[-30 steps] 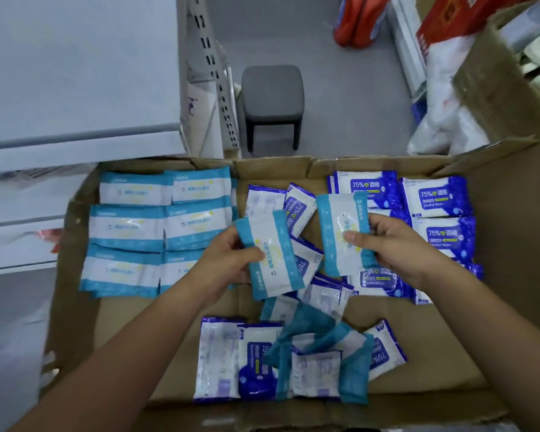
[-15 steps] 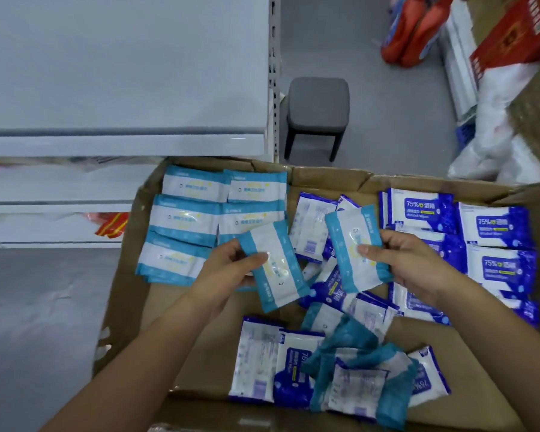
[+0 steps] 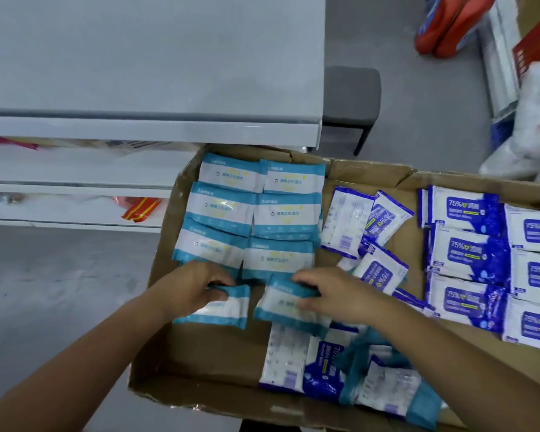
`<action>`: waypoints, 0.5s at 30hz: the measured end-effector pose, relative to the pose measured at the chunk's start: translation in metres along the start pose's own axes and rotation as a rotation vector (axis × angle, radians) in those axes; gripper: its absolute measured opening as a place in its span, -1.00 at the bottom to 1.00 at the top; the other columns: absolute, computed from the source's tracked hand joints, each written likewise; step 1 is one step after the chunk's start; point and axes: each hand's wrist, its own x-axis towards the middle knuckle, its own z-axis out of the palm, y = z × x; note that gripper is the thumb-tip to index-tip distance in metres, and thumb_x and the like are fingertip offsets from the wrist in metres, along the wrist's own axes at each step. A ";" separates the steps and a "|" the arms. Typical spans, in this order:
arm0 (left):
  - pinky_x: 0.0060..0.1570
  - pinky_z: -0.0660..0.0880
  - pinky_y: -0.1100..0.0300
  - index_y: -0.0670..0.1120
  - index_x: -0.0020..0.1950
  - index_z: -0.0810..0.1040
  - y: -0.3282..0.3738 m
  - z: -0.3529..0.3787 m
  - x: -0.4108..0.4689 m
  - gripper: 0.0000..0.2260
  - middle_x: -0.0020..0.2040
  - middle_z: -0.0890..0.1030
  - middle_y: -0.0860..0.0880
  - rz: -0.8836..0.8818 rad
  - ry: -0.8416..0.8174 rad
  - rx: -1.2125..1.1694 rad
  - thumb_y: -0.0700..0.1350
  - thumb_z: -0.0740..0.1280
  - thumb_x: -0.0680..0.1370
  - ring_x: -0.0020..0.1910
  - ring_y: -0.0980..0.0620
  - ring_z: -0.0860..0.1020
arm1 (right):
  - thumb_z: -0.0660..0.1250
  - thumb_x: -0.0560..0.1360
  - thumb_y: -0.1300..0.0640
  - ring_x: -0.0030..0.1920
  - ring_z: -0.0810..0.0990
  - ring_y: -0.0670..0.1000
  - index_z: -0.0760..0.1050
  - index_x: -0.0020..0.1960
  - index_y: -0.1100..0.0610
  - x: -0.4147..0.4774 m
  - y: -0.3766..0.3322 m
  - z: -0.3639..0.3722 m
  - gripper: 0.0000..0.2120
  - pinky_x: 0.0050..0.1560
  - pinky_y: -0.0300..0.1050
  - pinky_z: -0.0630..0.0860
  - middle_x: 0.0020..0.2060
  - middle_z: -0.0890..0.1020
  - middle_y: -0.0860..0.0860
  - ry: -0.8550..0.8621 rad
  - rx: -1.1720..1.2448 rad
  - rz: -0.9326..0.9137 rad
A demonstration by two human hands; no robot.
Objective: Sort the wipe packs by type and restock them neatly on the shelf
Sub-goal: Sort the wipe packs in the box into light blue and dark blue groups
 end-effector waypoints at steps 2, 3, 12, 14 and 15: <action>0.19 0.46 0.33 0.06 0.27 0.62 -0.009 0.006 -0.002 -0.74 0.22 0.62 0.13 0.001 0.012 0.100 -0.10 0.39 0.58 0.19 0.19 0.55 | 0.39 0.53 0.02 0.16 0.55 -0.09 0.50 0.29 -0.08 0.012 -0.009 0.023 -0.67 0.18 -0.10 0.50 0.20 0.59 -0.11 -0.049 -0.069 0.008; 0.22 0.45 0.29 0.06 0.28 0.62 -0.012 0.008 -0.002 -0.74 0.24 0.62 0.12 0.004 0.043 0.130 -0.09 0.36 0.60 0.22 0.16 0.55 | 0.38 0.54 0.02 0.17 0.55 -0.08 0.50 0.29 -0.09 0.017 -0.013 0.031 -0.67 0.19 -0.06 0.51 0.21 0.59 -0.11 -0.044 -0.100 0.010; -0.07 0.60 0.03 -0.03 0.06 0.68 -0.026 0.037 -0.006 -0.64 -0.06 0.67 -0.01 0.127 0.335 0.464 -0.16 0.63 0.29 -0.04 -0.07 0.63 | 0.60 0.27 0.06 -0.12 0.56 0.09 0.59 -0.03 0.11 0.049 -0.028 0.070 -0.66 -0.23 -0.06 0.47 -0.16 0.57 0.06 0.352 -0.670 -0.011; -0.06 0.58 0.01 -0.05 0.08 0.66 -0.023 0.039 -0.008 -0.61 -0.01 0.65 -0.05 0.127 0.394 0.478 -0.17 0.63 0.30 -0.01 -0.10 0.61 | 0.67 0.08 0.06 -0.20 0.56 0.12 0.58 -0.12 0.13 0.049 -0.025 0.072 -0.55 -0.25 0.00 0.50 -0.24 0.57 0.08 0.436 -0.729 0.015; -0.05 0.58 0.01 -0.05 0.10 0.65 -0.020 0.040 -0.010 -0.60 0.00 0.64 -0.05 0.132 0.411 0.462 -0.18 0.63 0.29 0.01 -0.10 0.61 | 0.67 0.07 0.02 -0.21 0.57 0.13 0.58 -0.11 0.13 0.048 -0.024 0.071 -0.52 -0.23 0.02 0.50 -0.24 0.58 0.08 0.456 -0.731 0.024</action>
